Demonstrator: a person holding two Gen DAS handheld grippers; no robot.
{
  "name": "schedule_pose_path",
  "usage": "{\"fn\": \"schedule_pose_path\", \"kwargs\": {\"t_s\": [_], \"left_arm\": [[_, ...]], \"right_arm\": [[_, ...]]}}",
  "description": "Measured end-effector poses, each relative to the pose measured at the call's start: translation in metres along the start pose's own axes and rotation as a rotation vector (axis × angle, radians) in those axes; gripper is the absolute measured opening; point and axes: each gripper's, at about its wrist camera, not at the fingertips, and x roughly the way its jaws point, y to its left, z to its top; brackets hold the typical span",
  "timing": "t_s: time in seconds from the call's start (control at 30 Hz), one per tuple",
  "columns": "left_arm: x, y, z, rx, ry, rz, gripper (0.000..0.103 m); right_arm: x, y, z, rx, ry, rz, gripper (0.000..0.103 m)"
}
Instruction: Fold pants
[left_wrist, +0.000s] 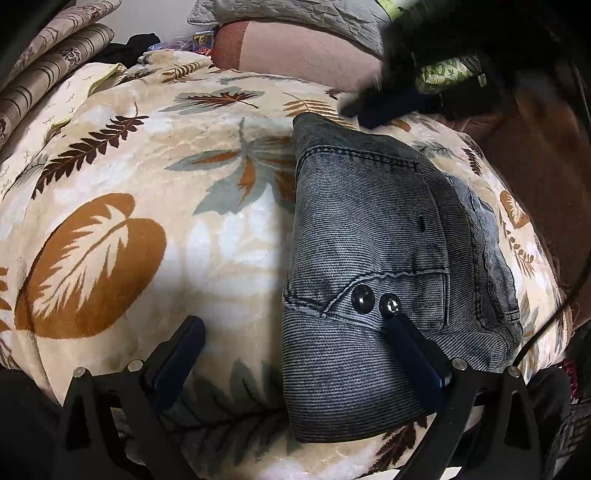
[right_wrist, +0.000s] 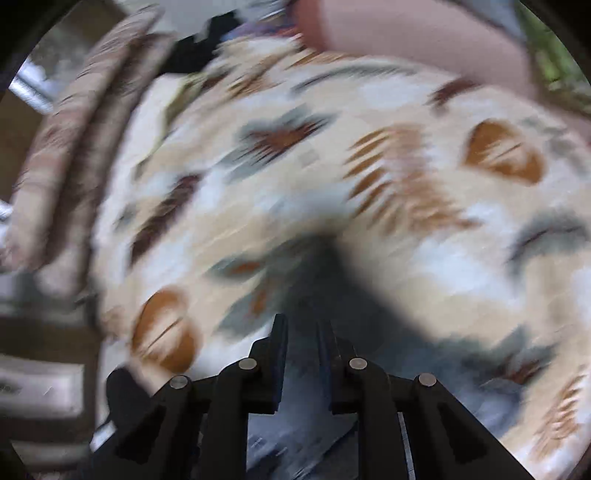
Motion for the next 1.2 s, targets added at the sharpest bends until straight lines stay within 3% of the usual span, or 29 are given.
{"fn": "schedule_pose_path", "kwargs": {"t_s": [0.1, 0.17, 0.27, 0.33, 0.37, 0.4, 0.5, 0.6, 0.73, 0.83, 0.9, 0.93, 1.03, 1.2], "left_arm": [[-0.002, 0.003, 0.002, -0.012, 0.003, -0.018, 0.1], [-0.01, 0.009, 0.004, -0.042, 0.014, -0.051, 0.099], [-0.03, 0.018, 0.009, -0.056, -0.05, -0.08, 0.099], [-0.04, 0.028, 0.013, -0.094, -0.09, -0.086, 0.099], [-0.041, 0.032, 0.015, -0.113, -0.087, -0.1, 0.099], [-0.037, 0.037, 0.018, -0.134, -0.062, -0.122, 0.099], [-0.025, 0.046, 0.021, -0.188, -0.005, -0.18, 0.099], [-0.014, 0.046, 0.028, -0.244, 0.041, -0.241, 0.099], [-0.013, 0.021, 0.039, -0.209, 0.062, -0.3, 0.099], [-0.016, 0.002, 0.047, -0.156, 0.053, -0.3, 0.099], [-0.014, -0.011, 0.053, -0.126, 0.062, -0.292, 0.099], [-0.013, -0.015, 0.056, -0.118, 0.065, -0.288, 0.099], [-0.013, -0.026, 0.061, -0.089, 0.06, -0.285, 0.099], [-0.003, -0.033, 0.062, -0.06, 0.076, -0.248, 0.099]], "right_arm": [[0.034, -0.021, -0.015, 0.021, 0.077, -0.134, 0.018], [0.031, -0.046, -0.018, 0.148, 0.028, -0.068, 0.019], [0.005, -0.037, -0.031, 0.113, -0.081, -0.078, 0.02], [-0.011, -0.036, -0.045, 0.111, -0.126, -0.057, 0.044], [-0.016, -0.039, -0.054, 0.123, -0.139, -0.041, 0.084], [-0.021, -0.043, -0.062, 0.139, -0.153, -0.043, 0.098], [-0.042, -0.063, -0.097, 0.193, -0.21, -0.021, 0.098], [-0.057, -0.103, -0.133, 0.357, -0.27, 0.004, 0.098], [-0.047, -0.135, -0.157, 0.468, -0.229, 0.015, 0.097], [-0.045, -0.136, -0.161, 0.468, -0.267, 0.052, 0.09], [-0.043, -0.139, -0.16, 0.491, -0.275, 0.081, 0.065], [-0.04, -0.14, -0.16, 0.493, -0.268, 0.099, 0.061], [-0.051, -0.141, -0.171, 0.499, -0.293, 0.094, 0.06], [-0.063, -0.136, -0.189, 0.504, -0.332, 0.211, 0.06]]}}
